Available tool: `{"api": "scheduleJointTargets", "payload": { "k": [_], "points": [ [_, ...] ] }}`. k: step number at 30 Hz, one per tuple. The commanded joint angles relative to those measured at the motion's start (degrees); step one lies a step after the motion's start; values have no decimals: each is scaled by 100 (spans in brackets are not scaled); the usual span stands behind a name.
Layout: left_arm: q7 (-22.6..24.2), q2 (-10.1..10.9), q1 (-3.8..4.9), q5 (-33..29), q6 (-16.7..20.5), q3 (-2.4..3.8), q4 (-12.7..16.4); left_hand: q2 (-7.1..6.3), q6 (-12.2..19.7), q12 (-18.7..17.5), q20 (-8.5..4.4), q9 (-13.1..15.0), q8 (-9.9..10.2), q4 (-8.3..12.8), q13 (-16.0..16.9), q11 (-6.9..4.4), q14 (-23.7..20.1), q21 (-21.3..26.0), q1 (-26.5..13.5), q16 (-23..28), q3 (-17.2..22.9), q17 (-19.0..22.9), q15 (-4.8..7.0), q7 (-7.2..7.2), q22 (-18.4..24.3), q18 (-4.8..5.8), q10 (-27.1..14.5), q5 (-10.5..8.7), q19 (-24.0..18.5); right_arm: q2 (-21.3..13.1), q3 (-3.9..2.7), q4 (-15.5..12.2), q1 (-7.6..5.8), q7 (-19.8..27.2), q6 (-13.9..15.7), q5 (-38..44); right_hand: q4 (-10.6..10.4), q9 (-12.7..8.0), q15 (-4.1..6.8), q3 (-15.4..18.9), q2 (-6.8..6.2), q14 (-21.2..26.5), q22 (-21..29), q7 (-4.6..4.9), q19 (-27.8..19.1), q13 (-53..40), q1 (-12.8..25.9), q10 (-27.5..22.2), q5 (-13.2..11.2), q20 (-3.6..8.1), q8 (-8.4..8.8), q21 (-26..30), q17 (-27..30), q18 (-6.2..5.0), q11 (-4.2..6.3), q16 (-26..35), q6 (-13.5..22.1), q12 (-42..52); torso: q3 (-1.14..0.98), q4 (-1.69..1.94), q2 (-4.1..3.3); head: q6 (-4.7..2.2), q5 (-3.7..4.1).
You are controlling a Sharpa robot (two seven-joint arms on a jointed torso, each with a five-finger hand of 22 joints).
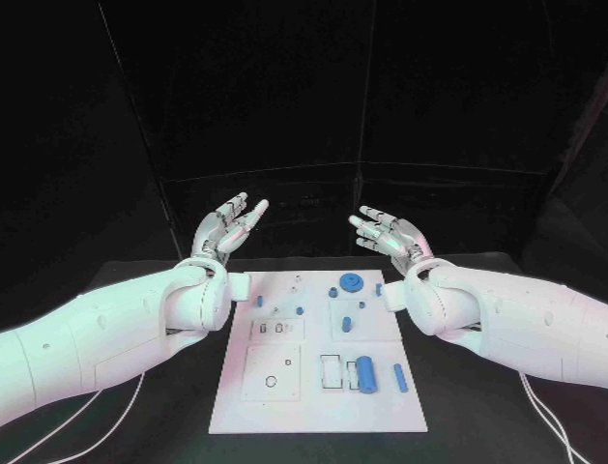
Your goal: Assemble the parts on the task board
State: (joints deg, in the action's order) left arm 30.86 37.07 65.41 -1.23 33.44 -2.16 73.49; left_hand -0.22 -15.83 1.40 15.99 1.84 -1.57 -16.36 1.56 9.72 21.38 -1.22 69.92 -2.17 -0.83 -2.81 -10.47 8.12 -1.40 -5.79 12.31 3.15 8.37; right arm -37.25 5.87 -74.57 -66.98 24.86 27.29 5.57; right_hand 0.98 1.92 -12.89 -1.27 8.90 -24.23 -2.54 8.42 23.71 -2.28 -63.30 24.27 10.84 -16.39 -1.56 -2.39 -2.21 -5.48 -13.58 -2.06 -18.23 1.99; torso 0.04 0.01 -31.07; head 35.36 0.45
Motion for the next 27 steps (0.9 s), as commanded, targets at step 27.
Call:
{"api": "scheduleJointTargets", "payload": {
  "k": [27],
  "points": [
    [250,706,20,105,-727,-1,893,194,-3241,621,-150,201,-448,402,208,133,3815,-1682,769,-1063,-196,-677,234,514,-733,-478,3853,27,4189,-153,86,483,-396,-1380,-763,5461,1539,221,1108,-842,-494,-5352,-867,168,3707,-233,-1334,4586,83,809,-526,-1947,-762,-505,787,-1295,-4137,561,4,78,-466,50,-12]
  ]
}}
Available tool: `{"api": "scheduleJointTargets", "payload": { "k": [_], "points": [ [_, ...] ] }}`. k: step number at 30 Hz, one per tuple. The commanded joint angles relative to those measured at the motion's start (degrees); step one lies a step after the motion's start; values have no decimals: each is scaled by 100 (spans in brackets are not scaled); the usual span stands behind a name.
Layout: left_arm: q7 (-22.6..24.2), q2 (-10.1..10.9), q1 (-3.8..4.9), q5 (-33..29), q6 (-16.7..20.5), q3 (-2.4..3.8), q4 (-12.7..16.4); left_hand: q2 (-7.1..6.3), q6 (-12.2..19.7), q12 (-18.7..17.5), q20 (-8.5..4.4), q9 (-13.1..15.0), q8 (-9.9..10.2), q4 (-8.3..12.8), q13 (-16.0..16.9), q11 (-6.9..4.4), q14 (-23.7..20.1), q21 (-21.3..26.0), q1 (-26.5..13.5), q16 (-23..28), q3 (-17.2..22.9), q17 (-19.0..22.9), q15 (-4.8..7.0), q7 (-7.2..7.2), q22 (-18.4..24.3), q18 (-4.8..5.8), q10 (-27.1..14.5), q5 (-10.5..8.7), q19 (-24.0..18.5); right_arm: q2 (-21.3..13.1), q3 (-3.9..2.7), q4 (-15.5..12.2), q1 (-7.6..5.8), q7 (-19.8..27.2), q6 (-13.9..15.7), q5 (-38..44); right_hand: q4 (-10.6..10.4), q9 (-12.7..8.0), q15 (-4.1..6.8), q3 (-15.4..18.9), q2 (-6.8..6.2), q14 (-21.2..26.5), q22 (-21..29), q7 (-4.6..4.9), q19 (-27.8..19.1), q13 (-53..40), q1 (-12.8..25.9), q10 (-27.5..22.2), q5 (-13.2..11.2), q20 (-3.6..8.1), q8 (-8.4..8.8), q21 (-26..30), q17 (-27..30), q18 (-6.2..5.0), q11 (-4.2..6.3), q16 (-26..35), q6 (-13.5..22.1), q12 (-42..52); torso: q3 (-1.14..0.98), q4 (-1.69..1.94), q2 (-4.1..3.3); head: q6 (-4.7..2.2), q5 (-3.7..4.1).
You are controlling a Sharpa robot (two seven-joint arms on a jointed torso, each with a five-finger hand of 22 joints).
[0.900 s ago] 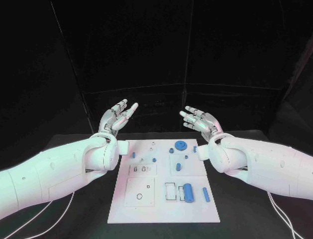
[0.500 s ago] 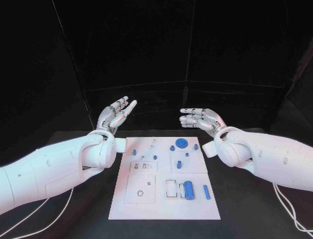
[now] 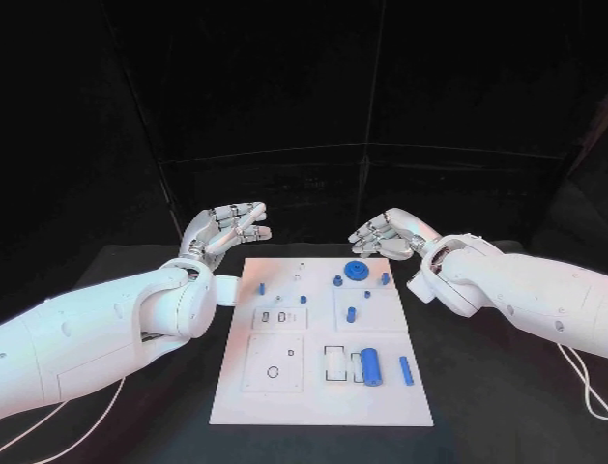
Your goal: Assemble the parts on the task board
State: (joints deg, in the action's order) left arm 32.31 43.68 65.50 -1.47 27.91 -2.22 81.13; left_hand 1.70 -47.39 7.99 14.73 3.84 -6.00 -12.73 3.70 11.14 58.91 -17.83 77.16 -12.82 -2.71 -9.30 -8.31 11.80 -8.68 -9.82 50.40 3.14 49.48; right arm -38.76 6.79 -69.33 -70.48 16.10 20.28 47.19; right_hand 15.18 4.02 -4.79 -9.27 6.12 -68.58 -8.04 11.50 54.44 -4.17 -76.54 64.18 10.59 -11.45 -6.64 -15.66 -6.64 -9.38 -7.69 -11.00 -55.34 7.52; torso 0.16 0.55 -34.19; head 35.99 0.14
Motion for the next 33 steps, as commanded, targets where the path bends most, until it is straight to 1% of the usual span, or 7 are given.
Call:
{"api": "scheduleJointTargets", "payload": {
  "k": [1,4,6,12,14,25,33],
  "points": [
    [97,86,11,153,-182,4,213,4,-118,-50,-32,0,3,55,-7,-14,80,-30,58,15,-20,-43,24,141,-4,-75,61,27,116,-3,-7,-58,-73,-600,-87,1504,111,5,340,-24,-250,-1100,-412,-154,748,-43,-10,623,123,384,1,-785,-418,-113,218,-541,-446,-22,-7,30,-193,-24,28],
    [76,211,10,199,-204,4,493,10,-159,-72,-46,-3,20,89,-6,-24,104,-44,87,43,-40,-70,34,133,-3,-74,96,28,184,2,-25,-128,-150,-916,-159,2176,90,-6,428,9,-316,-1490,-730,-195,952,-40,21,707,125,561,77,-1304,-775,-75,270,-1000,-500,-131,5,52,-324,-45,56],
    [67,266,10,212,-213,4,628,14,-178,-86,-55,-4,33,111,-7,-28,122,-59,105,58,-51,-88,41,131,-4,-74,114,28,234,31,-105,-148,-176,-1071,-193,2530,81,-10,465,1,-341,-1637,-939,-209,1003,-42,63,744,119,628,138,-1628,-1036,-82,283,-1313,-516,-210,10,63,-379,-51,73],
    [39,385,10,228,-237,5,919,26,-208,-113,-71,-6,57,146,-7,-35,155,-80,128,81,-69,-120,52,126,-6,-74,142,29,312,72,-232,-266,-213,-1481,-287,3389,66,-10,495,-62,-422,-1782,-1368,-196,1127,-38,226,674,72,685,269,-2312,-1806,-99,289,-2387,-494,-377,35,99,-530,-63,120],
    [30,410,10,230,-249,5,991,27,-211,-116,-72,-6,59,150,-7,-36,158,-83,130,83,-71,-123,53,125,-7,-74,145,29,322,95,-253,-309,-229,-1613,-360,3658,78,-11,483,-106,-461,-1819,-1501,-206,1166,-31,265,601,62,682,289,-2527,-2762,-102,290,-3366,-464,-389,45,110,-577,-66,121],
    [-19,407,10,233,-311,5,1064,32,-219,-125,-77,-7,67,159,-7,-38,164,-91,134,92,-76,-132,55,126,-8,-73,152,29,347,294,-284,-329,-254,-2009,-775,4368,66,-7,448,-383,-599,-1846,-2066,-212,1110,-14,410,301,42,605,288,-3389,-5418,-105,244,-5901,-233,-379,66,143,-699,-56,140],
    [-37,399,10,233,-337,5,1059,34,-221,-132,-79,-8,73,162,-8,-37,166,-96,132,98,-81,-136,56,130,-9,-73,152,29,361,362,-286,-254,-255,-2237,-991,4596,38,-6,432,-446,-649,-1845,-2606,-219,1234,8,442,91,21,545,289,-3875,-5965,-35,207,-6385,-162,-389,73,172,-741,-29,153]
  ]
}}
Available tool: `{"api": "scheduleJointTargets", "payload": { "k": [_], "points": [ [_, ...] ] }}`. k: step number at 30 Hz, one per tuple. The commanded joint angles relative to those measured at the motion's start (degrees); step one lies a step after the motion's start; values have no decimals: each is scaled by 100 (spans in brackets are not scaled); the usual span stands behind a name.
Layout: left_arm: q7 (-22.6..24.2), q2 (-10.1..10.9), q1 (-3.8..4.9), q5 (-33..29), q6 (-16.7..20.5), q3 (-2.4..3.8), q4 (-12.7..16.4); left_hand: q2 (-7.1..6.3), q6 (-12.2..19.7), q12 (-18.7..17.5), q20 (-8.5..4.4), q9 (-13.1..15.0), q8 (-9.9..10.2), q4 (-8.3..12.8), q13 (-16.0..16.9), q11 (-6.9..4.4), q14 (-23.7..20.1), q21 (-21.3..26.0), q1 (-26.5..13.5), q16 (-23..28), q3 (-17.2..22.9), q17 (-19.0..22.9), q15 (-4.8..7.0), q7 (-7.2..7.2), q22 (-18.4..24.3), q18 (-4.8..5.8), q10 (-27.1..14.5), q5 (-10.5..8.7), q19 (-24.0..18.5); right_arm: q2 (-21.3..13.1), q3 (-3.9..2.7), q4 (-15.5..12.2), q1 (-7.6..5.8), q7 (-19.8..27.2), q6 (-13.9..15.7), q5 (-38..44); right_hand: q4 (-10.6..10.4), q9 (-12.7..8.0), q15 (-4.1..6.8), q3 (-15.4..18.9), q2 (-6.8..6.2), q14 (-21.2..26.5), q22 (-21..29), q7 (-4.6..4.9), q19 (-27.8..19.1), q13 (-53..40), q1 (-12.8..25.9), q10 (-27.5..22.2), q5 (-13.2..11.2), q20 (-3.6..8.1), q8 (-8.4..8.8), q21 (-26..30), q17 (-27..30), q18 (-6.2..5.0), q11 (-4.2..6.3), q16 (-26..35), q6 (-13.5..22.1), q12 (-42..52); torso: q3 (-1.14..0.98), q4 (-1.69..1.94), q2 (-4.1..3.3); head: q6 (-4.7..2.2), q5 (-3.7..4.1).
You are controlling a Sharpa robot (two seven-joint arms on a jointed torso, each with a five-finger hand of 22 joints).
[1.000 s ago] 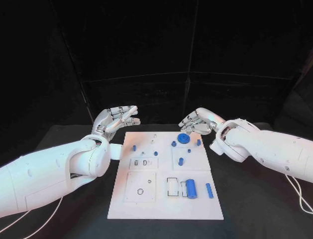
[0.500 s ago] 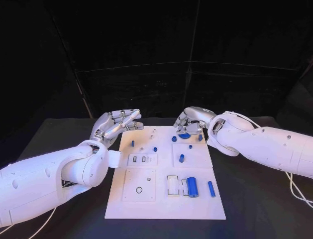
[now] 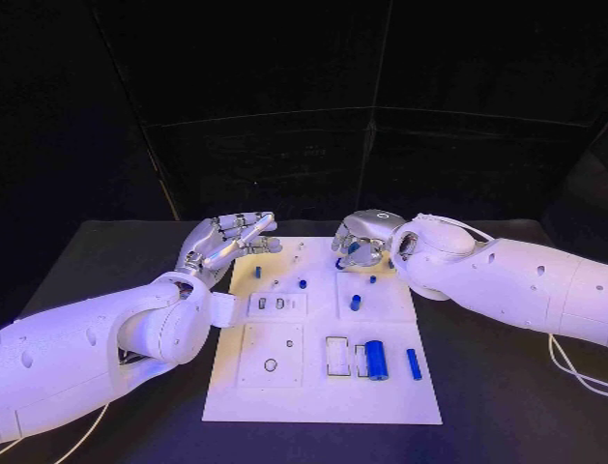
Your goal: Assemble the parts on the task board
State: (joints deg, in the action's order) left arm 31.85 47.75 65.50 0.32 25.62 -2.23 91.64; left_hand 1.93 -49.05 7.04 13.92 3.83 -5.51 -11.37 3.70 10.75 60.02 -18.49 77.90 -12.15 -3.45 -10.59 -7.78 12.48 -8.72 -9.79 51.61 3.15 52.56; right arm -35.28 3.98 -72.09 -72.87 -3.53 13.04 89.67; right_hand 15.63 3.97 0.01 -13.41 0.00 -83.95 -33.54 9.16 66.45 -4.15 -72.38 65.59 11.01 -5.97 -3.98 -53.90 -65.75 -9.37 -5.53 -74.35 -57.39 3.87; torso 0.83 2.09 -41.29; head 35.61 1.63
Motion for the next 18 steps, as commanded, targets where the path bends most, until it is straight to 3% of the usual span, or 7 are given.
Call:
{"api": "scheduleJointTargets", "payload": {
  "k": [1,18],
  "points": [
    [10,-7,11,55,-108,6,6,11,-54,-38,2,-6,23,25,-8,2,54,-29,58,31,-7,-8,3,62,-5,-76,31,29,52,18,-6,30,-16,-286,-280,364,-9,0,-49,-36,-39,-306,-75,16,36,5,26,-55,-21,-6,23,-71,-72,-35,-11,-68,44,-23,5,21,-35,15,8],
    [16,-6,11,55,-97,7,8,19,-61,-48,-3,-7,32,31,-8,3,67,-39,56,37,-14,-19,6,70,-7,-75,36,29,80,160,-6,177,-16,-293,-411,416,-54,7,-46,-126,26,-288,-243,10,40,-9,22,-35,-18,-24,11,-248,-200,-24,-3,-205,35,2,3,44,-98,64,14]
  ]
}}
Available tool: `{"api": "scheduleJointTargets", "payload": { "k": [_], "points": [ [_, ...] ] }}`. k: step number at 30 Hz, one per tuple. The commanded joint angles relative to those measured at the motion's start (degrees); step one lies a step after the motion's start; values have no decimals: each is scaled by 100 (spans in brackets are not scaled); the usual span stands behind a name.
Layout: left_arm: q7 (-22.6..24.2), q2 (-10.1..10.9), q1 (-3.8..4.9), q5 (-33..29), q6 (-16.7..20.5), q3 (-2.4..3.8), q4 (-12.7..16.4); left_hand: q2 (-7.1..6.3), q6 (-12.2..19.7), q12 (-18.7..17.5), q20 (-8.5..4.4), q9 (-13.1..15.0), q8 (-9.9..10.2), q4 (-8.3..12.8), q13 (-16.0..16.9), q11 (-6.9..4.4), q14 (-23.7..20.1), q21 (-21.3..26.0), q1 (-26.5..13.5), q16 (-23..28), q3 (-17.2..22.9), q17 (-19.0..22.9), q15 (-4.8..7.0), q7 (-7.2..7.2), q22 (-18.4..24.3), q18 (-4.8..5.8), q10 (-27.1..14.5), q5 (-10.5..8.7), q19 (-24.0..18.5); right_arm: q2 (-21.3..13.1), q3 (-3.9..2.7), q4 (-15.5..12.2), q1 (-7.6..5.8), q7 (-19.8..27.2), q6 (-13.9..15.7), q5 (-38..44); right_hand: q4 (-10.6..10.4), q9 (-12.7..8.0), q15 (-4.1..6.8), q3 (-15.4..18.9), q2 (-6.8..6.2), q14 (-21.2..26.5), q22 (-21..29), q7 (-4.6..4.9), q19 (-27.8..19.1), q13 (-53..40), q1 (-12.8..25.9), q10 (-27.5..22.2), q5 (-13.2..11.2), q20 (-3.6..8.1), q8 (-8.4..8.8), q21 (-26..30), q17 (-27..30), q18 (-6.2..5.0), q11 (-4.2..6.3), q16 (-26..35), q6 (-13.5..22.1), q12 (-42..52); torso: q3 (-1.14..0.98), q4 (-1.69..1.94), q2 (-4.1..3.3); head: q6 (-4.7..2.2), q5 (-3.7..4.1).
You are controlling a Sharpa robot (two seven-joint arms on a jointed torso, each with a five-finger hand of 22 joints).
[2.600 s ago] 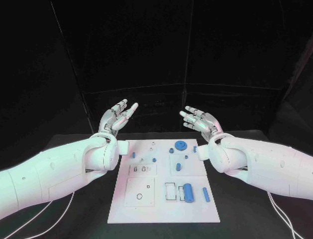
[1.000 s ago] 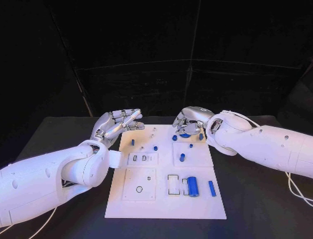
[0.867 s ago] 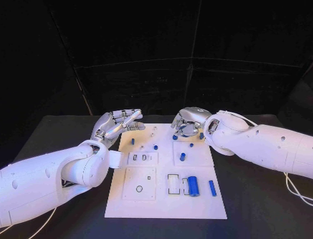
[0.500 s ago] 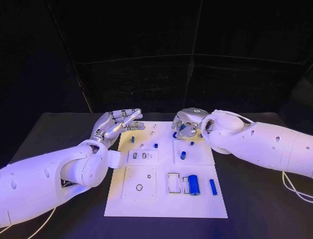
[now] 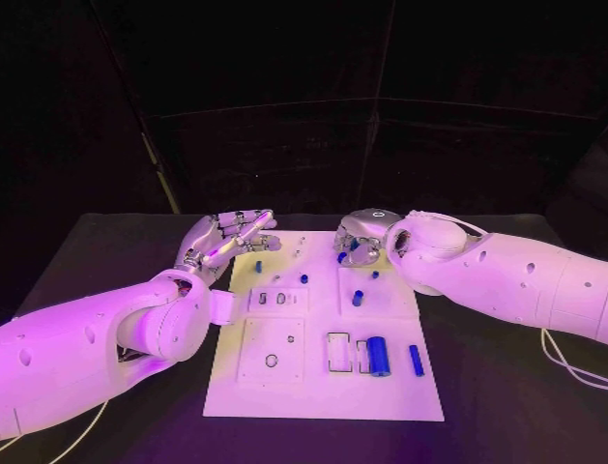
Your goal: Assemble the parts on the task board
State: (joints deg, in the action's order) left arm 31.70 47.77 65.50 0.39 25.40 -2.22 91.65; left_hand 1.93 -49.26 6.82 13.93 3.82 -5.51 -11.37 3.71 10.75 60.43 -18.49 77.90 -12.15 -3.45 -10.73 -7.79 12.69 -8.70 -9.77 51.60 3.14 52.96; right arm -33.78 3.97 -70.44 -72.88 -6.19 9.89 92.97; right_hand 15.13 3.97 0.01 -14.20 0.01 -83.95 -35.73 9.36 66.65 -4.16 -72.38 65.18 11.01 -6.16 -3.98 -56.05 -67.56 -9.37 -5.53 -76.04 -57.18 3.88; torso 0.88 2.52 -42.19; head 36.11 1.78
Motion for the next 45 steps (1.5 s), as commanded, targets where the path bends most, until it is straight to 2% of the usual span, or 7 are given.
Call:
{"api": "scheduleJointTargets", "payload": {
  "k": [1,14,23,29,35,40,45],
  "points": [
    [30,-8,10,47,-76,6,5,19,-41,-25,-4,-6,32,31,-9,2,27,-39,56,37,-14,-5,7,49,-8,-77,36,29,41,14,-5,18,-15,-23,-104,89,-12,9,-44,-64,42,-288,-49,-9,23,-11,21,25,-19,-4,7,-56,-35,-21,0,-51,4,9,-5,4,-8,18,1],
    [12,-9,11,47,-94,6,-1,19,-41,-25,-4,-6,32,31,-9,2,27,-39,56,37,-14,-5,7,49,-8,-77,36,29,41,58,-4,128,-14,-20,-253,97,-33,29,-38,-355,142,-265,-199,5,-14,-19,-45,171,-135,-1,-26,-235,-107,-11,11,-155,-173,16,-10,2,-19,76,-11],
    [3,-2,11,47,-97,6,1,34,-44,-35,-8,-7,40,33,-10,4,37,-45,55,41,-15,-14,9,51,-9,-76,37,30,59,81,-4,125,-14,77,-133,51,-83,68,5,-604,251,-267,-419,-45,29,-55,-97,428,-229,25,-112,-436,-176,13,75,-234,-446,80,-12,-7,-21,108,-14],
    [-1,-2,11,47,-100,6,0,34,-44,-35,-8,-7,40,33,-10,4,37,-45,55,41,-15,-14,9,51,-9,-76,37,30,59,80,-4,106,-14,144,156,-20,-143,99,56,-757,316,-262,-832,-99,211,-89,-140,604,-335,72,-166,-743,-166,81,136,-254,-632,105,-4,-4,-20,128,4],
    [-6,7,11,47,-104,6,5,50,-46,-43,-10,-7,47,39,-10,4,42,-47,62,45,-11,-21,10,49,-8,-75,35,31,69,12,-5,7,-13,174,575,-197,-232,105,60,-766,266,-265,-876,-107,214,-101,-59,650,-435,78,-163,-791,-183,88,147,-278,-671,92,-4,-12,-16,110,5],
    [-18,15,12,47,-111,6,3,50,-46,-43,-10,-7,47,39,-10,4,42,-47,62,45,-11,-21,10,49,-8,-75,35,31,69,-14,-7,-71,-14,148,920,-337,-412,105,66,-727,201,-263,-896,-130,206,-109,98,672,-550,79,-142,-817,-185,90,160,-294,-682,63,-2,-3,-21,79,7],
    [-31,23,15,47,-118,6,-7,55,-46,-48,-11,-8,51,43,-11,4,44,-47,67,48,-9,-24,10,47,-7,-74,33,31,73,94,-10,-4,-15,98,1160,-381,-489,105,71,-727,184,-264,-907,-138,203,-113,132,683,-613,82,-132,-829,-193,90,164,-305,-688,49,-7,12,-33,53,7]
  ]
}}
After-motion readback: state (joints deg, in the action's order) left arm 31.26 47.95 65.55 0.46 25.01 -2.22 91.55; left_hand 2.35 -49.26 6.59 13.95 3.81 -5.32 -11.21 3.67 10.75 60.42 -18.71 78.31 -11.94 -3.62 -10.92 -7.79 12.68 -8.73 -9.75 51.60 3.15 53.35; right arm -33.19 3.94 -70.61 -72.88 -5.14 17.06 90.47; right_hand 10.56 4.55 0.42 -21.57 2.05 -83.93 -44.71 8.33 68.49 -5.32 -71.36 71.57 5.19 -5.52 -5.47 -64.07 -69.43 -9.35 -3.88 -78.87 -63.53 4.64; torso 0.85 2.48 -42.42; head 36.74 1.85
